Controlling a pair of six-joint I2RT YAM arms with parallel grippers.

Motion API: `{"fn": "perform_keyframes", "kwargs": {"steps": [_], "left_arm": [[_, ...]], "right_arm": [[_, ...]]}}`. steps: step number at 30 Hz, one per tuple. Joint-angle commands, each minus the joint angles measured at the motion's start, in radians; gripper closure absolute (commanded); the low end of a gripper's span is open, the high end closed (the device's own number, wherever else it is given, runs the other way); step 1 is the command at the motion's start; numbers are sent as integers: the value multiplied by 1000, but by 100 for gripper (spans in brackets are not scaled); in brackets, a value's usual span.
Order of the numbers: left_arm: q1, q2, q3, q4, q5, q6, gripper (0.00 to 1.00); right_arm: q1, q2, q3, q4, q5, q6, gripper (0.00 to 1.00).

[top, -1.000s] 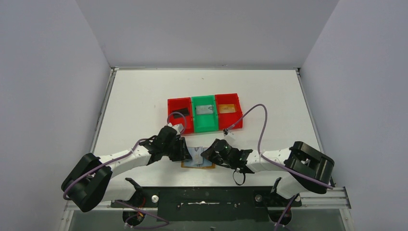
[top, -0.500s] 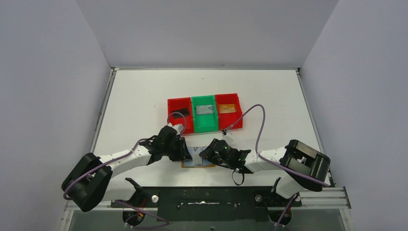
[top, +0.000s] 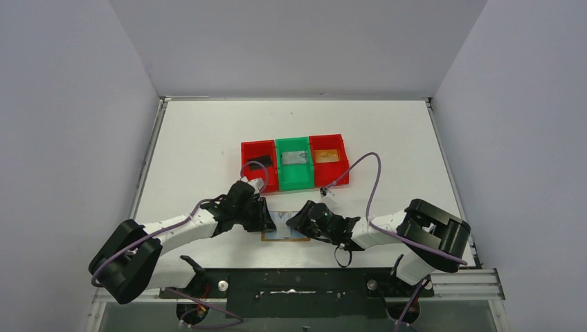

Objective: Take the credit cards out of the card holder

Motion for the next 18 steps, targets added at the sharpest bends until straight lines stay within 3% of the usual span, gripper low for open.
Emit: {"fn": "perform_keyframes", "kwargs": {"steps": [1, 7, 16, 18], "left_arm": [[-4, 8, 1, -15, -4, 17, 75], [-4, 17, 2, -12, -5, 17, 76], [-4, 18, 1, -9, -6, 16, 77], [-5, 18, 2, -9, -7, 16, 77]], "right_arm": [[-4, 14, 36, -29, 25, -9, 73], [6, 38, 114, -189, 64, -46, 69], [48, 91, 266, -430, 146, -99, 77], [60, 103, 299, -477, 168, -106, 85]]}}
